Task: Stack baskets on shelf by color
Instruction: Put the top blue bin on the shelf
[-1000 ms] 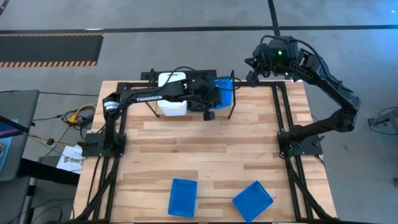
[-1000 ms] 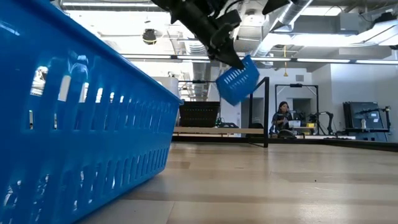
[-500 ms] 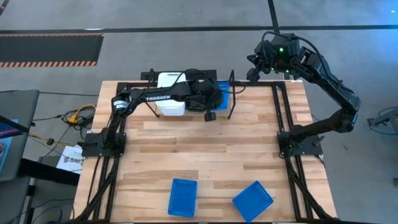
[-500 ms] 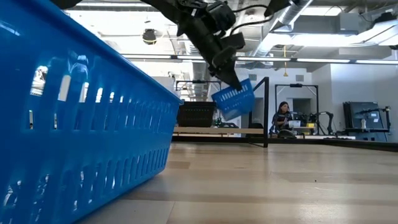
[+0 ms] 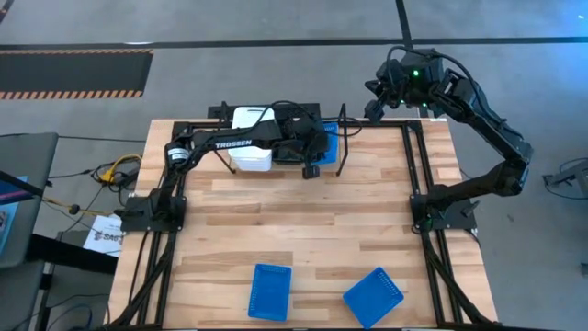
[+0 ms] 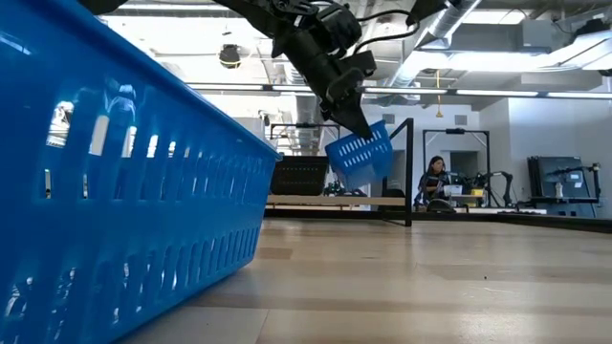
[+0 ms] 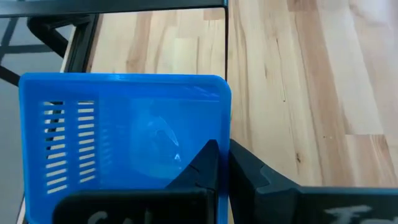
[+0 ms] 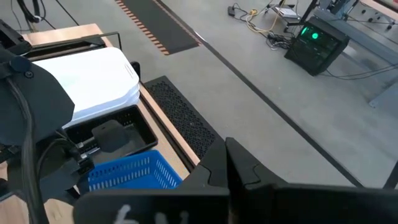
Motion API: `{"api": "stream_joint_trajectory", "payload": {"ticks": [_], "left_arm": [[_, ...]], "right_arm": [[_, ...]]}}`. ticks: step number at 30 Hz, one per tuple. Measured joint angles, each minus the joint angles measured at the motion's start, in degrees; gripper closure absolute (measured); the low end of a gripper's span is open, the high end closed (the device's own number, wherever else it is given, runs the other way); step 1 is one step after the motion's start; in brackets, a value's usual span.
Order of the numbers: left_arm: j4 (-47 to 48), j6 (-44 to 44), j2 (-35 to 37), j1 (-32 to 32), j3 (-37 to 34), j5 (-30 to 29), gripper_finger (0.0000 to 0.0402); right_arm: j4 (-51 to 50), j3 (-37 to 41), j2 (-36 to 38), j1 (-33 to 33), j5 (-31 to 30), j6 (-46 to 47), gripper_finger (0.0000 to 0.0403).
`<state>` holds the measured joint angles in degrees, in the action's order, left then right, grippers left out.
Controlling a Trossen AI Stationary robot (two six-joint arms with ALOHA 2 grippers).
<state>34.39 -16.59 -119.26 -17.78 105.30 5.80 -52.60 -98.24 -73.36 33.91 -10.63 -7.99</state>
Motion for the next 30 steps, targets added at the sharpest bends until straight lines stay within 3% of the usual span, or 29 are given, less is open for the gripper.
{"api": "stream_joint_trajectory", "payload": {"ticks": [5, 9, 15, 20, 25, 30], "left_arm": [[0.64, -0.27, 0.0, 0.22, 0.0, -0.24, 0.0391], [2.0, -0.73, -0.02, 0.24, -0.02, -1.24, 0.0353], [1.44, -0.73, -0.02, 0.24, -0.02, -7.63, 0.0285], [0.25, 0.76, 0.01, 0.24, -0.02, -9.07, 0.0253], [2.58, 3.88, 0.46, 0.59, 1.37, -9.76, 0.0255], [10.76, 5.47, 0.76, 0.61, 11.37, -13.29, 0.0304]], "right_arm": [[0.0, 0.0, 0.0, 0.0, 0.03, -0.02, 0.0401], [0.0, 0.0, 0.0, 0.0, 0.03, -0.04, 0.0401], [-0.02, 0.0, 0.0, 0.0, 0.04, -0.46, 0.0401], [-0.04, 0.0, 0.0, 0.0, 0.04, -1.07, 0.0401], [-0.07, 0.0, 0.0, 0.0, 0.02, -1.07, 0.0401], [-0.85, 0.0, 0.0, 0.0, 0.0, -1.07, 0.0401]]}}
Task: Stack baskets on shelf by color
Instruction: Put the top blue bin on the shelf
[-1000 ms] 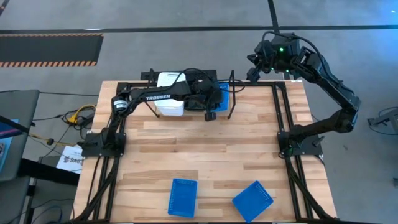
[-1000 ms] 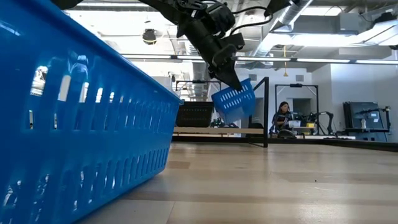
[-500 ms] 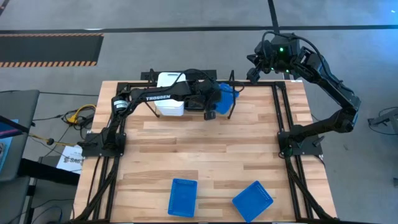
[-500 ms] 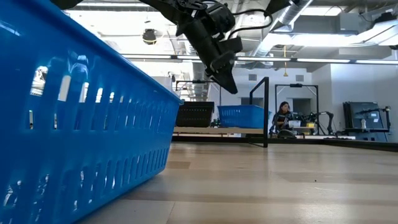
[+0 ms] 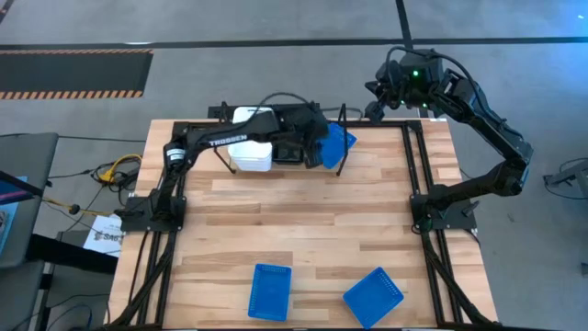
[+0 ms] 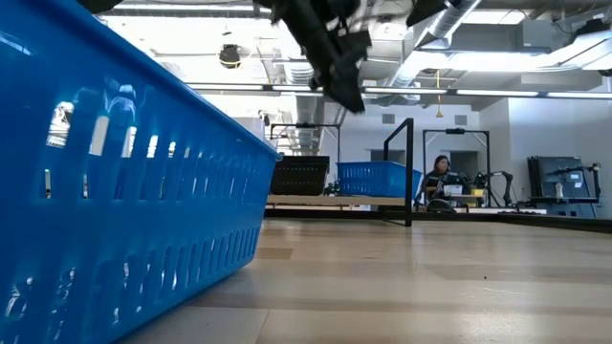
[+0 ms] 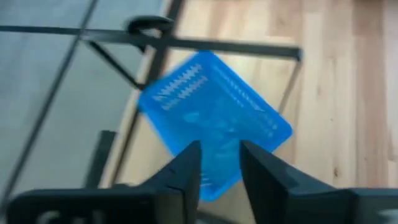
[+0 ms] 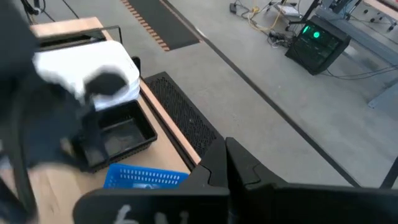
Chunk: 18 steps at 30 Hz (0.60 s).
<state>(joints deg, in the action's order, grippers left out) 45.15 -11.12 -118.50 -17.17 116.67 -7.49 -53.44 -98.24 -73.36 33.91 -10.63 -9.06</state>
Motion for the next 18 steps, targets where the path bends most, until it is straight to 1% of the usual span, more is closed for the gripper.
{"api": "stream_joint_trajectory", "payload": {"ticks": [2, 4, 7, 8, 10, 12, 13, 15, 18], "left_arm": [[4.88, -0.68, 0.02, -0.02, 4.79, -2.7, 0.0342], [11.11, -0.81, 0.02, -0.02, 9.83, -6.87, 0.0383], [21.45, -0.55, 0.12, 0.0, 17.32, -14.92, 0.0395], [24.08, -0.12, 0.4, 0.02, 18.5, -17.81, 0.0398], [26.28, 0.64, 3.15, 0.02, 16.51, -23.29, 0.04], [29.84, 3.61, 5.47, -0.03, 15.49, -26.07, 0.0401], [32.29, 5.97, 6.58, -0.07, 15.49, -26.4, 0.0401], [37.53, 10.27, 8.5, -0.02, 15.49, -27.51, 0.0401], [43.42, 15.32, 10.52, 0.04, 15.47, -29.0, 0.0401]], "right_arm": [[-1.18, 0.0, 0.0, 0.0, -0.03, 0.02, 0.0402], [-2.96, 0.0, -0.02, 0.55, -0.39, 0.04, 0.0402], [-7.93, 0.16, -0.01, 1.97, -4.42, 2.37, 0.0402], [-9.83, 0.6, 0.02, 2.59, -6.2, 3.56, 0.0402], [-13.3, 2.52, 0.14, 3.55, -8.41, 6.25, 0.0402], [-14.76, 6.27, 0.87, 4.44, -8.76, 8.79, 0.0402], [-14.52, 8.86, 1.66, 4.94, -8.42, 9.74, 0.0402], [-12.46, 14.71, 3.76, 5.67, -4.98, 11.57, 0.0402], [-4.04, 25.52, 7.33, 6.45, 2.18, 15.0, 0.0402]]}}
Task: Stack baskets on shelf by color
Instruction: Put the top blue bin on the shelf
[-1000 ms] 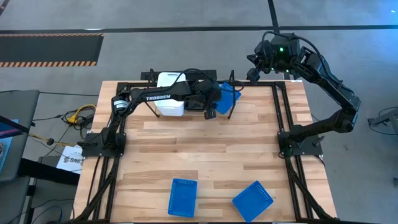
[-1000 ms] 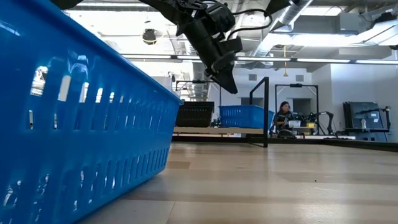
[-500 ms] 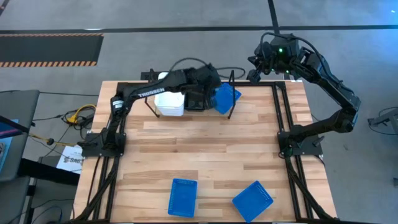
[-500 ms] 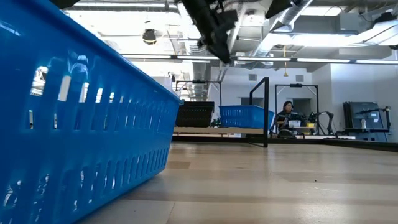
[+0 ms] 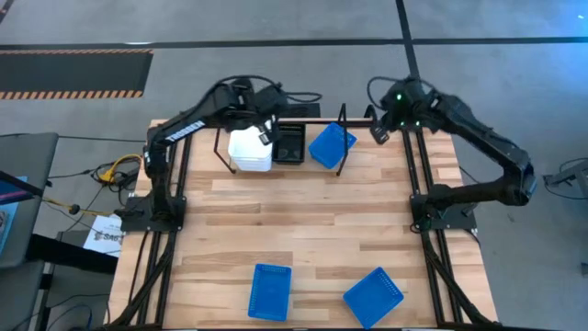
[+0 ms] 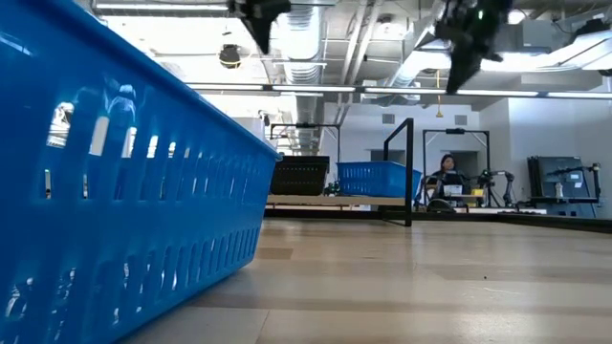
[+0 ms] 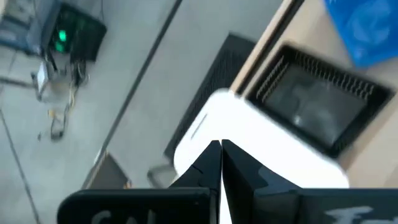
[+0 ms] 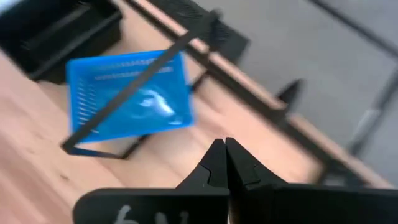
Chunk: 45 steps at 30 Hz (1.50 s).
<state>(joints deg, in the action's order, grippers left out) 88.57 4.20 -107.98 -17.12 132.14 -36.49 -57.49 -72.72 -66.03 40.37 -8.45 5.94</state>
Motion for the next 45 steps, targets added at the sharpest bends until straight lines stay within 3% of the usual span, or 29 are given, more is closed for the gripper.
{"api": "stream_joint_trajectory", "payload": {"ticks": [6, 14, 20, 28, 37, 45], "left_arm": [[1.45, 2.11, 2.83, 0.37, -0.02, -0.17, 0.0401], [1.46, -1.16, 2.72, -1.04, -0.04, -0.26, 0.0401], [1.44, -1.59, 2.68, -2.12, -0.04, -0.19, 0.0401], [1.45, -2.05, 2.68, -2.86, -0.04, -0.17, 0.0401], [1.44, -2.44, 2.66, -2.86, -0.04, -0.16, 0.0401], [1.44, -2.46, 2.66, -2.86, -0.04, 0.0, 0.0401]], "right_arm": [[16.16, 17.3, 5.23, 0.28, 10.99, 10.4, 0.0402], [31.31, 29.19, 5.74, -2.48, 22.89, 21.32, 0.0402], [31.58, 32.86, 5.74, -4.23, 19.96, 25.48, 0.0402], [32.34, 33.54, 0.04, -4.29, 6.39, 27.23, 0.0402], [41.77, 33.56, -10.65, -4.71, 5.33, 25.56, 0.0403], [47.81, 33.59, -12.03, -4.24, 5.4, 24.67, 0.0403]]}}
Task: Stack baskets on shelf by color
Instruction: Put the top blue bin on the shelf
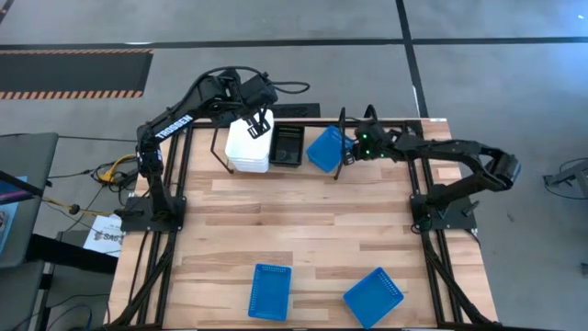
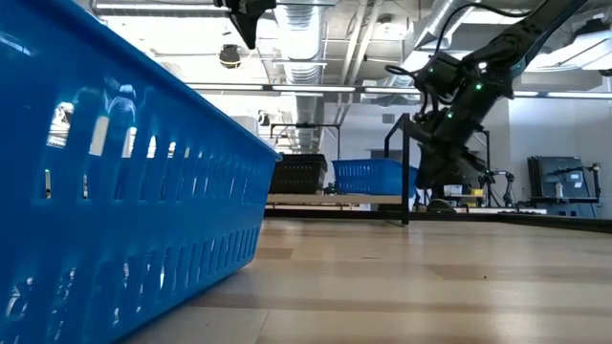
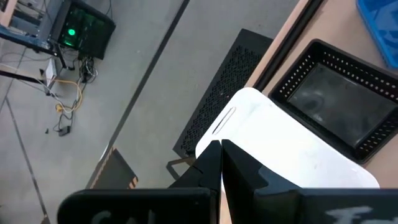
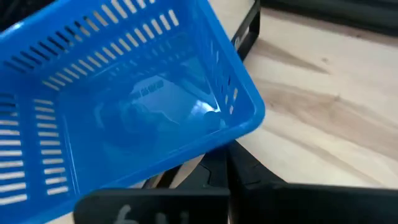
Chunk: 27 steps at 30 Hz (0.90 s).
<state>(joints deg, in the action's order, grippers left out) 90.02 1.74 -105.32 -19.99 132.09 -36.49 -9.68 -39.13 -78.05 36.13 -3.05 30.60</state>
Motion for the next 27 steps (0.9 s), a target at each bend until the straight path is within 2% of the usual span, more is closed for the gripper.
{"api": "stream_joint_trajectory", "payload": {"ticks": [15, 23, 27], "left_arm": [[0.0, -0.02, -0.02, 0.0, 0.0, -0.02, 0.0401], [0.0, 0.3, -0.02, 0.02, 0.0, 0.24, 0.0401], [0.0, 0.46, -0.02, 0.0, 0.0, 0.26, 0.0401]], "right_arm": [[6.17, -0.02, 0.1, 0.41, -1.42, -2.79, 0.0403], [-0.32, -0.1, 0.12, 0.74, -2.08, -5.22, 0.0402], [-5.08, -0.29, 0.23, 1.01, -4.47, -7.33, 0.0402]]}}
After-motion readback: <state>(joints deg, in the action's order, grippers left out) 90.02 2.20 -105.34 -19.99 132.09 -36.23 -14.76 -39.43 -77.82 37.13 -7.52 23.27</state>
